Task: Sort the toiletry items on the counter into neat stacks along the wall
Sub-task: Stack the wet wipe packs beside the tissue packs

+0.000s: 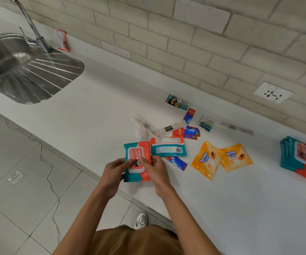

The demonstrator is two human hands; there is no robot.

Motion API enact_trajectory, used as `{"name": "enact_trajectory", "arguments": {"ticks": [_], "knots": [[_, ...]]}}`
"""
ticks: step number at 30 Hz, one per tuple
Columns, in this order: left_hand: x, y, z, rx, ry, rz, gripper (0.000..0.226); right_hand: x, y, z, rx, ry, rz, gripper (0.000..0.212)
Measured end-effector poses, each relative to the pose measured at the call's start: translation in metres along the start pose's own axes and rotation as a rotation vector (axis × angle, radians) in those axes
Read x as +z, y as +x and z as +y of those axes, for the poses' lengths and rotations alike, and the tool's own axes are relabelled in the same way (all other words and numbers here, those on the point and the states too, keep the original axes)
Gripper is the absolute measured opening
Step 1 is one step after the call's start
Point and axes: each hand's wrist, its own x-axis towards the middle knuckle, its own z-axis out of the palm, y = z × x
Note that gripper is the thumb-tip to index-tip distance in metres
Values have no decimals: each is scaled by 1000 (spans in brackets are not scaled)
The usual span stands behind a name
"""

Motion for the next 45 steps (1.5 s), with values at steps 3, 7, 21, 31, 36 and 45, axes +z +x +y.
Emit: {"name": "enact_trajectory", "arguments": {"ticks": [3,7,21,31,36,45], "knots": [[19,-10,3,3,30,-51,29,-20,-11,-4,-27,0,13,34],[48,-15,4,38,115,-101,35,-54,-22,-3,-36,42,31,32],[248,-41,-22,87,361,-262,29,-232,-82,23,-57,218,256,30],[408,-77,-75,139,404,-440,36,-394,-101,53,-19,208,422,22],[476,-83,-96,126,383,-432,39,-460,-102,66,-35,139,471,33],[553,-71,-105,75,317,-399,33,-523,-85,76,-48,167,534,30]]}}
